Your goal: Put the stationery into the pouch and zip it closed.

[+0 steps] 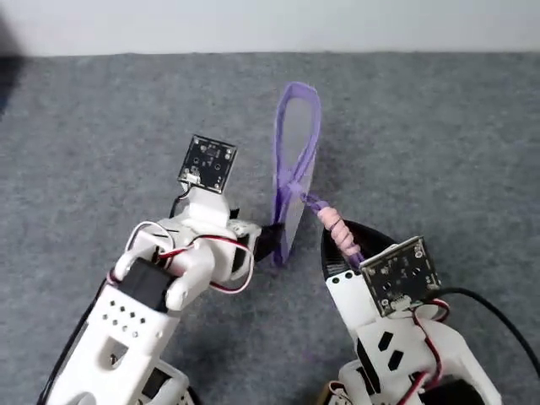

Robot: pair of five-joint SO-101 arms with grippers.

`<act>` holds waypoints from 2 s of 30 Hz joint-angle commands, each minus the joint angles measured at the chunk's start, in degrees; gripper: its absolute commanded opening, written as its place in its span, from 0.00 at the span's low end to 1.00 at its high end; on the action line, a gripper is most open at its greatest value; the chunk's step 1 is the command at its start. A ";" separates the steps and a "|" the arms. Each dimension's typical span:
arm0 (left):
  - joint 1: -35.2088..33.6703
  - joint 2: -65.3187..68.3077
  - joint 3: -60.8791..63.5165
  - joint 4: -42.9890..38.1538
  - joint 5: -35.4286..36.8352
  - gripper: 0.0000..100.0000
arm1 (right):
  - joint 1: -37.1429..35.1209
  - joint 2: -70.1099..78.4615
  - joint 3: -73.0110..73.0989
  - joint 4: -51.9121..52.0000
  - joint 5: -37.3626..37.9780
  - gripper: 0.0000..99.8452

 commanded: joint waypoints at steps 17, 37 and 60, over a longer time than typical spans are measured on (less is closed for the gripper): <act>6.51 -0.35 -16.92 13.27 -0.62 0.26 | 0.75 0.04 -0.26 -0.66 2.99 0.01; 11.43 0.18 0.04 -15.38 7.03 0.40 | 0.75 0.04 -0.26 -1.27 3.08 0.01; 14.59 0.09 7.52 -34.90 7.03 0.19 | 0.57 -0.22 0.70 -1.27 6.07 0.01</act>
